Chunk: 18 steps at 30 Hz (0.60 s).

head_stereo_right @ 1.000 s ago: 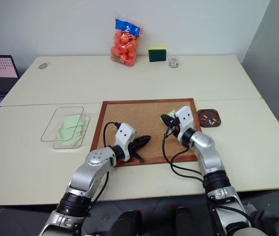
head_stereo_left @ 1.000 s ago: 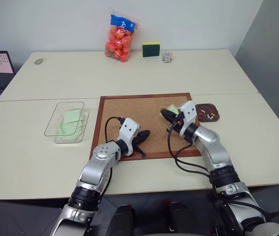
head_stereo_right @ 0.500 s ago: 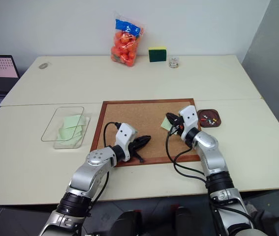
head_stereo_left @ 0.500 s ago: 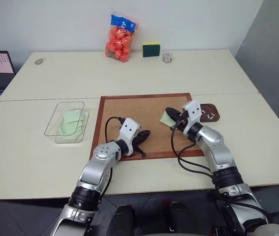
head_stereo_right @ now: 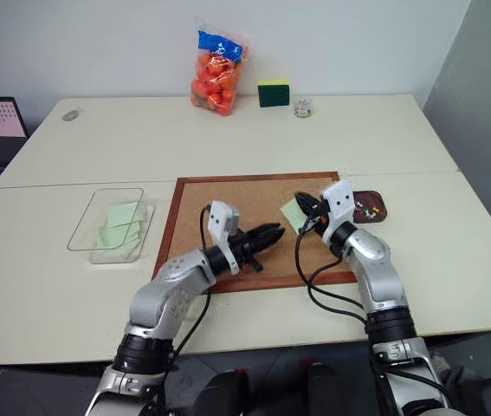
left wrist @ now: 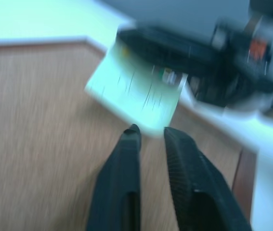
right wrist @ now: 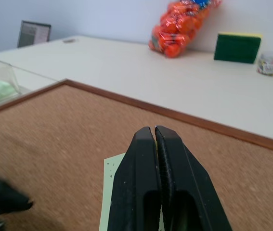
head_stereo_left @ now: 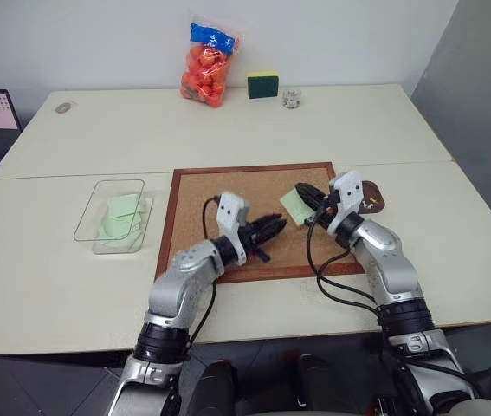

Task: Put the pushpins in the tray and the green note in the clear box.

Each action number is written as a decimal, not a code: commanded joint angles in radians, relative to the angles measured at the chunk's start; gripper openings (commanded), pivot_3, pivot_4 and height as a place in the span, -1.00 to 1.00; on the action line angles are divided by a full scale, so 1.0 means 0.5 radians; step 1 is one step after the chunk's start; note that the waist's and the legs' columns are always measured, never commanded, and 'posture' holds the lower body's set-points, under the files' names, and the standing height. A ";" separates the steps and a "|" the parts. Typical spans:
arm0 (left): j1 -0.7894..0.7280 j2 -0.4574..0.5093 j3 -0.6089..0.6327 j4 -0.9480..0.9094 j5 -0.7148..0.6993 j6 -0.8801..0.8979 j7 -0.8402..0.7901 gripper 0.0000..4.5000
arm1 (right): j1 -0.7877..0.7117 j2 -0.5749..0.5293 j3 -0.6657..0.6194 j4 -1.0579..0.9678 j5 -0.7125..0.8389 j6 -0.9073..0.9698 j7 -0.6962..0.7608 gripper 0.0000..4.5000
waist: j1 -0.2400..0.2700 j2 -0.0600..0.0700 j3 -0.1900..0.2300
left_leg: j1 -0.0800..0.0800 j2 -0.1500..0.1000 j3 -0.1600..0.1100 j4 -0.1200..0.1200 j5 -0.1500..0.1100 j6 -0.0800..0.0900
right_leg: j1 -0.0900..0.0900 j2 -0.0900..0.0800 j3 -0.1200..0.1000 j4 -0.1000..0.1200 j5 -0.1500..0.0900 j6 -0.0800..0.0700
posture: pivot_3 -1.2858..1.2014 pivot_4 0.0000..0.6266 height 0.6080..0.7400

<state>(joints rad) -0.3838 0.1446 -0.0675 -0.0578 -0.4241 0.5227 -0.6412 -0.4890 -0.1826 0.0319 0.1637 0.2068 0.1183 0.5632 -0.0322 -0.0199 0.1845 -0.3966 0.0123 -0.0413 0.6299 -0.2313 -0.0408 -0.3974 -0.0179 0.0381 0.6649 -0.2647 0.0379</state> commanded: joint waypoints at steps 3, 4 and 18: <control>-0.009 -0.023 0.070 -0.097 -0.179 0.108 -0.009 -0.01 | -0.003 0.003 -0.012 -0.227 0.077 0.091 -0.009 -1.00 | 0.001 0.000 0.000 | -0.001 -0.001 0.001 0.000 0.000 0.000 | 0.000 -0.001 0.001 -0.001 0.000 -0.001 | 0.03 -0.52 1.00; -0.008 -0.023 0.070 -0.097 -0.189 0.120 -0.007 0.07 | 0.000 0.004 -0.014 -0.244 0.084 0.104 -0.011 -1.00 | 0.002 0.000 0.000 | -0.002 -0.001 0.001 0.000 0.000 0.000 | -0.001 -0.001 0.000 -0.002 0.001 -0.001 | 0.03 -0.52 1.00; -0.052 -0.076 0.182 -0.037 -0.320 0.190 0.057 0.98 | 0.037 0.023 -0.075 -0.515 0.299 0.356 -0.036 -1.00 | 0.002 0.000 0.000 | -0.006 -0.001 0.002 0.000 0.000 0.000 | -0.008 -0.001 0.002 0.000 0.001 -0.002 | 0.03 -0.52 1.00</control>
<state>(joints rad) -0.3858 0.1196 0.0033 -0.0673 -0.5457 0.6127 -0.6199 -0.4700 -0.1789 0.0173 -0.0257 0.3018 0.2712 0.5433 -0.0313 -0.0199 0.1845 -0.4000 0.0118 -0.0405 0.6300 -0.2313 -0.0408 -0.4016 -0.0184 0.0388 0.6650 -0.2642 0.0370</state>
